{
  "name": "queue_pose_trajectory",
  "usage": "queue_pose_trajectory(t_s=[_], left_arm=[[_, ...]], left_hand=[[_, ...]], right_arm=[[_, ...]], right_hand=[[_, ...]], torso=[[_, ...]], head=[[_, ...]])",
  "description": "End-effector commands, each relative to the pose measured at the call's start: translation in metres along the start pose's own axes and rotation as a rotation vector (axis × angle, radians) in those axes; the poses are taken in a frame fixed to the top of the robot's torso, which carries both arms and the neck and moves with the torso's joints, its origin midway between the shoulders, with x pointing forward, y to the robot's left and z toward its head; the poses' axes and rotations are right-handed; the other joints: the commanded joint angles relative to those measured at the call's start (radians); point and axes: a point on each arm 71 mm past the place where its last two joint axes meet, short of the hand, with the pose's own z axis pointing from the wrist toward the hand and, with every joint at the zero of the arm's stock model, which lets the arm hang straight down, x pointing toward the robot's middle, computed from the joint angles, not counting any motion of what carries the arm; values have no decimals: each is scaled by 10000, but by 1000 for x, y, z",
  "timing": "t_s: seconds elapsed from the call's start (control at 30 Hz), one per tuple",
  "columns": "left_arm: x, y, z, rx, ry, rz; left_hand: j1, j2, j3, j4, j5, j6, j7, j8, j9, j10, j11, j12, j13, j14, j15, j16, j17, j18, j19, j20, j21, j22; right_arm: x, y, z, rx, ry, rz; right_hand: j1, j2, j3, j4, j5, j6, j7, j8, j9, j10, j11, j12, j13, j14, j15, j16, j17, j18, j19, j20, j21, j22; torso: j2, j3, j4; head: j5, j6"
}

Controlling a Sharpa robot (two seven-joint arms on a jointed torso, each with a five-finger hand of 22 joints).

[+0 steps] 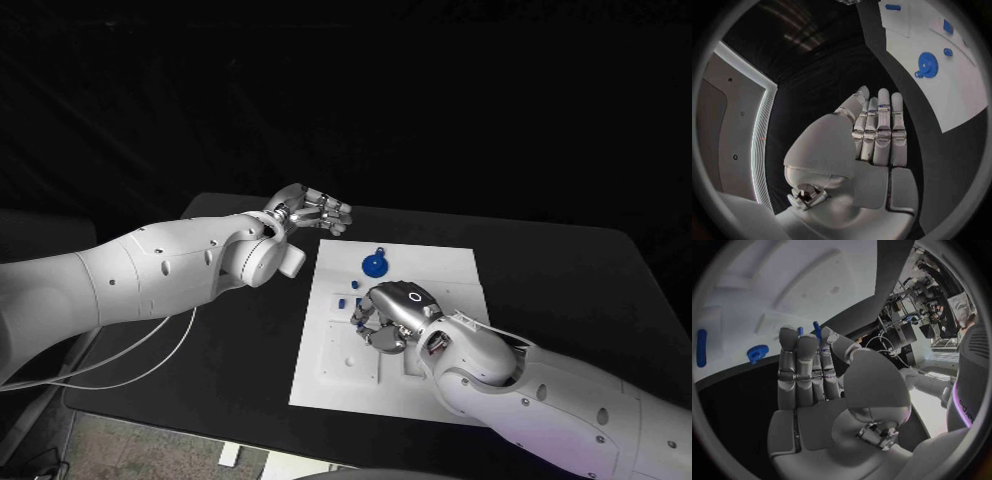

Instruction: Assemble the parts on the task board

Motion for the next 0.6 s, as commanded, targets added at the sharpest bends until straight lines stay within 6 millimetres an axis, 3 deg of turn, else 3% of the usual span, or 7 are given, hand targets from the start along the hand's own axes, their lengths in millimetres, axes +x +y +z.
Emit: queue_pose_trajectory(t_s=[0.03,0.6], left_arm=[[3,-2,1,115,143,-114],[3,-2,0,108,166,-121]], left_hand=[[24,88,-62,14,-40,42,-29,-27,-7,35,10,-33,-12,28,27,-40,11,54,68,-1,-27,-8],[24,88,-62,14,-40,42,-29,-27,-7,35,10,-33,-12,28,27,-40,11,54,68,-1,-27,-8]], right_arm=[[6,1,-2,-190,177,-282],[19,-9,-3,97,503,-507]], right_hand=[[63,79,77,-22,18,12,-9,-13,9,177,-116,37,17,10,-50,-67,-17,207,409,-62,58,19],[55,81,85,-36,18,14,-9,-14,9,181,-116,37,17,16,-49,-66,-24,206,409,-63,99,31]], torso=[[1,-10,4],[0,5,-8]], head=[[13,-33],[97,-102]])
